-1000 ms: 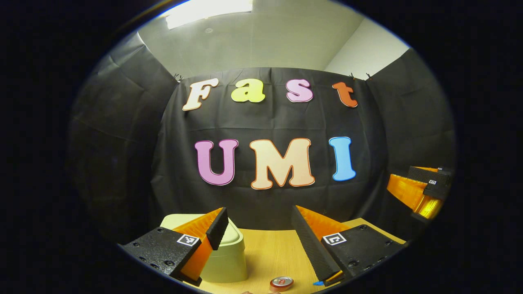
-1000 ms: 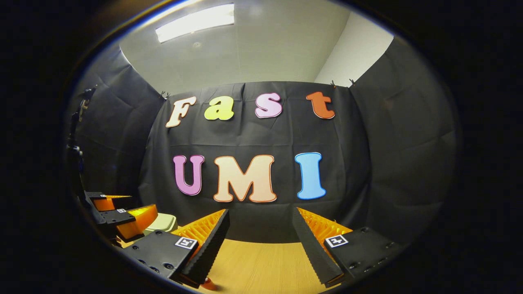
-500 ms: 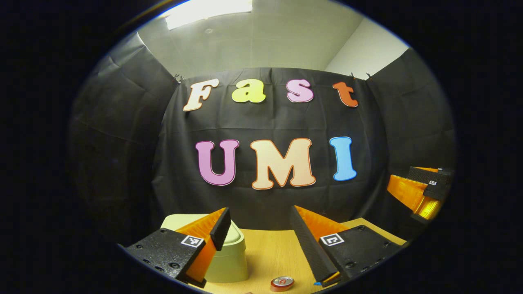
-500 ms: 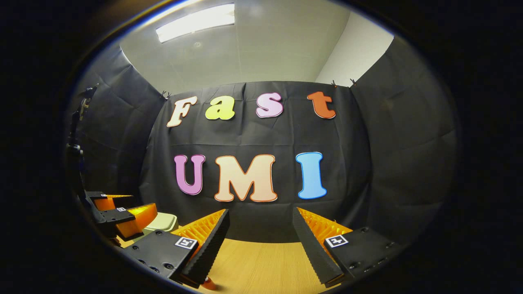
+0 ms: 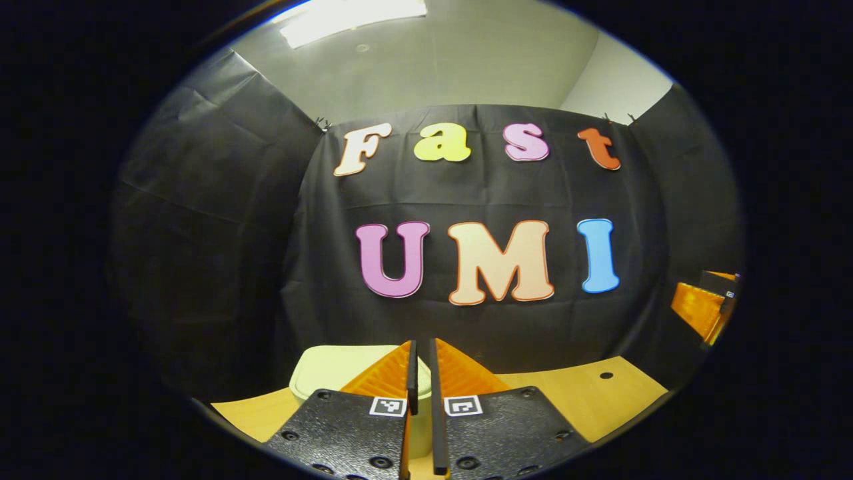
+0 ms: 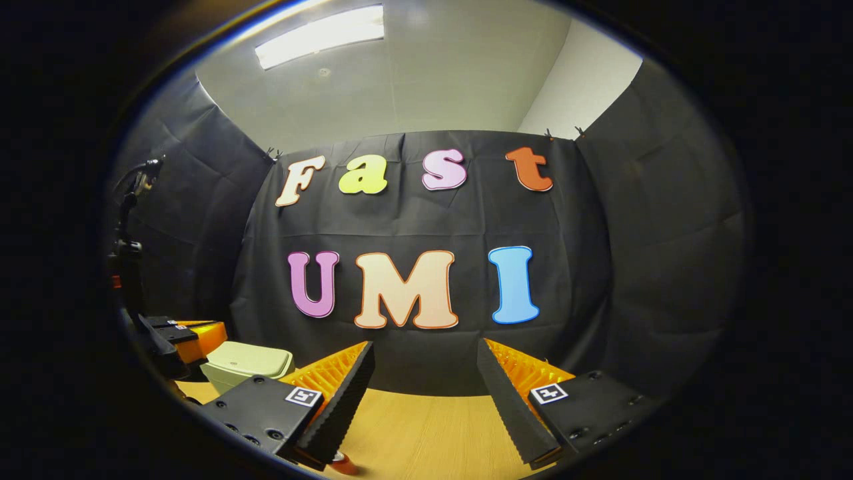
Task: Press the lid of the desktop garbage bin to open it, pick up the crumpled paper on the desktop and throw it into the bin, then pick up the pop can on the desktop and drop it into the bin, and finally close the garbage bin lid.
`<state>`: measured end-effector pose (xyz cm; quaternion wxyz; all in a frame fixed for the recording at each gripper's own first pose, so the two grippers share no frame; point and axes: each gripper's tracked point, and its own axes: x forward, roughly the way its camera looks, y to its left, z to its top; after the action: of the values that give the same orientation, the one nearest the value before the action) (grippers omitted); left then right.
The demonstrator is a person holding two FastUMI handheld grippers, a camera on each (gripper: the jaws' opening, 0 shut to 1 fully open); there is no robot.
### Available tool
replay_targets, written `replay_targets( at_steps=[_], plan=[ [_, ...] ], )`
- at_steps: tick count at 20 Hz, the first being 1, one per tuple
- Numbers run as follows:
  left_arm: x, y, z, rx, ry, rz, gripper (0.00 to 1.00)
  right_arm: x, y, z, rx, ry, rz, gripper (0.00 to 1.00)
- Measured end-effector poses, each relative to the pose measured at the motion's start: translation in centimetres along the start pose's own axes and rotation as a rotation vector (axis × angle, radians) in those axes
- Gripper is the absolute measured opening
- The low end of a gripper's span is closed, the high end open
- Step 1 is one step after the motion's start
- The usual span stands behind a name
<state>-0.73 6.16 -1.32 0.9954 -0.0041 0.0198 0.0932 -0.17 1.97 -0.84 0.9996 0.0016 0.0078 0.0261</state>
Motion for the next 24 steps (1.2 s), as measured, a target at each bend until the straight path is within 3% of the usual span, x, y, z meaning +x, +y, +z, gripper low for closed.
replay_targets(
  at_steps=[2, 10, 24],
  plan=[
    [0.4, 1.4, -0.4, -0.007, 0.007, 0.027, 0.0, 0.2, 0.4, -0.2, 0.001, 0.003, 0.002, 0.98],
    [2.6, 6.0, -2.7, 0.024, 0.045, 0.093, 0.0, 0.4, 2.3, -0.7, -0.01, 0.014, -0.007, 0.98],
    [5.7, 6.8, -10.4, -0.016, 0.223, 0.038, 0.0, -0.9, 2.7, -2.3, -0.069, 0.066, -0.069, 0.97]
  ],
)
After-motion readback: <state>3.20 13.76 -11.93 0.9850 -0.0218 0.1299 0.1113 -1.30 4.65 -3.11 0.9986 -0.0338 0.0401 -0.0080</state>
